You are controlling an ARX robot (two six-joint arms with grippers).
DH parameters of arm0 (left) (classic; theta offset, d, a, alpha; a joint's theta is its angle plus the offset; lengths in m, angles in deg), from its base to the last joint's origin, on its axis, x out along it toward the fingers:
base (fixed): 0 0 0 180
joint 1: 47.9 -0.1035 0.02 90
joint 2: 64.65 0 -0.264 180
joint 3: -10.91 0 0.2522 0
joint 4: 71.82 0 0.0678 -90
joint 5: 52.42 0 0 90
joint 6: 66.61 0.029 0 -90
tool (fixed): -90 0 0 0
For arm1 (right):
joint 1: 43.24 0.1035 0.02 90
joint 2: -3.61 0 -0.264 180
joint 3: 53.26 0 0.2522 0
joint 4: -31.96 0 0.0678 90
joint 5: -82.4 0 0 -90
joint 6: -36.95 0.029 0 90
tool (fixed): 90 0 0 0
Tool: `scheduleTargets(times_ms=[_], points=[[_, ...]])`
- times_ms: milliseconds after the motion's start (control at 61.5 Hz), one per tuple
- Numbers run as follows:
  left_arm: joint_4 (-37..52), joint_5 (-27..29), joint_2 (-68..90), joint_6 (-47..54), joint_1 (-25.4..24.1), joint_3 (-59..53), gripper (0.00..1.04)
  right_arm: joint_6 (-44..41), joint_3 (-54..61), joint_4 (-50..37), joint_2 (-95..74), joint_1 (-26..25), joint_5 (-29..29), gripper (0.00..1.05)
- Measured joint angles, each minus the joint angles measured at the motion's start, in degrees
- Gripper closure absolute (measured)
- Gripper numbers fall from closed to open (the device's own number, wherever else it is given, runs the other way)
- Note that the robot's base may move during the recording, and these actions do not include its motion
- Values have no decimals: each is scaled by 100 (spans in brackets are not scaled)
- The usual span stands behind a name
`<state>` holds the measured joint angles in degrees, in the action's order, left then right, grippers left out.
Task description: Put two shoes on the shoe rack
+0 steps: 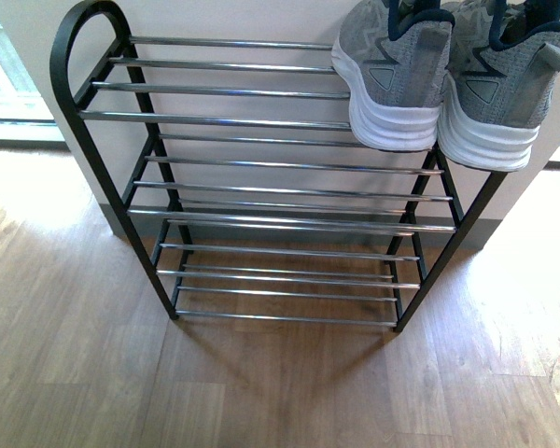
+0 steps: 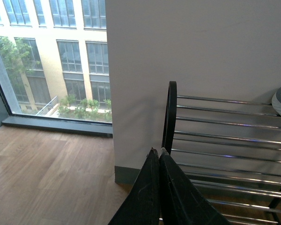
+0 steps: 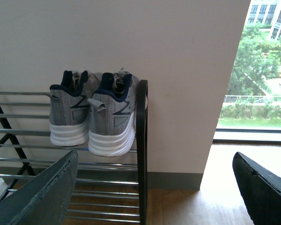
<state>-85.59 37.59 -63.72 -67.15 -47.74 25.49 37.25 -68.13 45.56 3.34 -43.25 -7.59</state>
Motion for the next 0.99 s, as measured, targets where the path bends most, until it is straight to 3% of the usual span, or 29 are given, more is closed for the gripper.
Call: scheduleTargets(times_ms=[521,992], points=[[-2,11,0,2,0,0,9,-2,0,0,0,0,7,9],[0,-2,-2,13,-2,0,9,-2,0,2,0,0,-15,9]])
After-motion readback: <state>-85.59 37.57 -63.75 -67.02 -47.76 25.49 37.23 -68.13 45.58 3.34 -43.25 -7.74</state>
